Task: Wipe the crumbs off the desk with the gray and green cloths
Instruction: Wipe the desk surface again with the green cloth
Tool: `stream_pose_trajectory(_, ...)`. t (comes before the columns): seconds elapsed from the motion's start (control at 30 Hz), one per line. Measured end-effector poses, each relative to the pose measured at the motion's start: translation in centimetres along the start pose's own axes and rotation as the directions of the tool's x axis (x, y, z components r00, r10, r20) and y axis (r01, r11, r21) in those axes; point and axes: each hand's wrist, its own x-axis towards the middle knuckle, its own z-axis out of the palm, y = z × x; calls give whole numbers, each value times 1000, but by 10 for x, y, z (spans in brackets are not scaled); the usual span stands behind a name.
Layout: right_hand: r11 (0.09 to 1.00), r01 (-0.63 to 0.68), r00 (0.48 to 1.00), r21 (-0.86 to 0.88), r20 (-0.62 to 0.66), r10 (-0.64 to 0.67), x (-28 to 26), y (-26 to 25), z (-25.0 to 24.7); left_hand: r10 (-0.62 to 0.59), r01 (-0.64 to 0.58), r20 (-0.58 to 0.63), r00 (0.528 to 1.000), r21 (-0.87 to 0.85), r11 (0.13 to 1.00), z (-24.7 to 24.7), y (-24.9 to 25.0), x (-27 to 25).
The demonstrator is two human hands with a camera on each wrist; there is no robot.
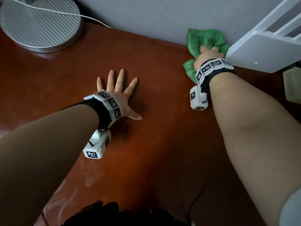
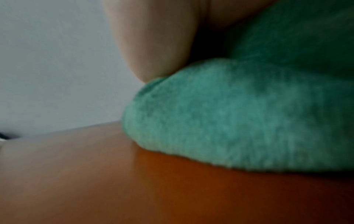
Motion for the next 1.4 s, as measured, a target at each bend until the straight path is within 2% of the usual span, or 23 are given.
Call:
stream_pose_trajectory(0.1, 999, 37, 999, -2, 3, -37, -5, -11, -2, 0, 0, 8, 1000, 9, 1000, 0, 1, 1)
stream_pose_trajectory(0.17, 981, 192, 981, 15, -18, -192, -17, -20, 4, 0, 0, 6, 1000, 12, 1000, -1, 2, 0)
stream_pose_trajectory(0.23, 928, 369, 929, 43, 8, -370, -34, -25, 14, -3, 3, -2, 1000, 11, 1000, -1, 2, -2)
stream_pose_trajectory(0.3, 858, 510, 854, 59, 82, -514, -54, -18, 26, -2, 2, -12, 1000, 14, 1000, -1, 2, -2)
stream_pose_trajectory(0.37, 790, 607, 776, 79, 156, -612, -68, 1, 32, 1, -1, -16, 1000, 13, 1000, -1, 3, -3)
stream_pose_trajectory(0.4, 780, 620, 762, 84, 169, -625, -71, 14, 30, 1, -1, -19, 1000, 12, 1000, -1, 2, -2)
stream_pose_trajectory(0.43, 793, 604, 779, 83, 148, -609, -69, 24, 25, 1, -1, -21, 1000, 13, 1000, 0, 2, -2)
stream_pose_trajectory(0.47, 835, 544, 830, 78, 96, -550, -62, 32, 19, 0, 0, -18, 1000, 16, 1000, 1, 1, -1)
stream_pose_trajectory(0.53, 941, 331, 944, 76, -26, -330, -37, 39, 6, -3, 3, -10, 1000, 16, 1000, 1, 1, -1)
stream_pose_trajectory(0.57, 976, 201, 979, 78, -27, -200, -25, 38, 0, -4, 4, -3, 1000, 16, 1000, 0, 1, -1)
stream_pose_trajectory(0.6, 994, 95, 995, 61, 1, -96, -18, 32, -2, -4, 4, -1, 1000, 15, 1000, 0, 2, -1)
stream_pose_trajectory(0.63, 998, 43, 999, 41, 26, -44, -13, 25, -2, -6, 6, 2, 1000, 15, 1000, -1, 2, -1)
stream_pose_trajectory(0.7, 995, 88, 996, 57, 31, -90, -11, 6, 6, -12, 12, 7, 1000, 19, 1000, -1, 2, 0)
stream_pose_trajectory(0.77, 961, 252, 967, 112, 19, -256, -19, -10, 18, -14, 14, 1, 1000, 20, 1000, 0, 2, 1)
stream_pose_trajectory(0.87, 868, 481, 873, 123, 19, -487, -47, -15, 33, 2, -1, -23, 1000, 9, 1000, 0, 1, 0)
stream_pose_trajectory(0.97, 752, 639, 744, 162, 117, -658, -67, 0, 36, 8, -8, -45, 999, 13, 1000, 3, -1, 3)
stream_pose_trajectory(1.0, 747, 639, 740, 185, 117, -662, -65, 4, 31, 8, -7, -52, 999, 14, 1000, 4, -2, 4)
stream_pose_trajectory(1.03, 778, 596, 781, 200, 79, -619, -58, 7, 25, 10, -10, -53, 999, 14, 1000, 4, -2, 4)
stream_pose_trajectory(1.1, 877, 435, 899, 205, -48, -435, -36, 5, 14, 12, -12, -44, 999, 9, 1000, 4, -1, 5)
stream_pose_trajectory(1.17, 952, 270, 962, 146, -85, -260, -19, -9, 8, 10, -10, -36, 999, 6, 1000, 4, -1, 5)
stream_pose_trajectory(1.2, 967, 232, 972, 104, -72, -225, -15, -20, 9, 9, -9, -37, 999, 3, 1000, 4, -1, 6)
stream_pose_trajectory(1.27, 965, 256, 966, 56, -42, -254, -14, -44, 15, 10, -10, -44, 999, 0, 1000, 4, 0, 6)
stream_pose_trajectory(1.4, 889, 449, 892, 89, 18, -452, -36, -64, 30, 17, -18, -65, 998, -12, 1000, 3, -1, 3)
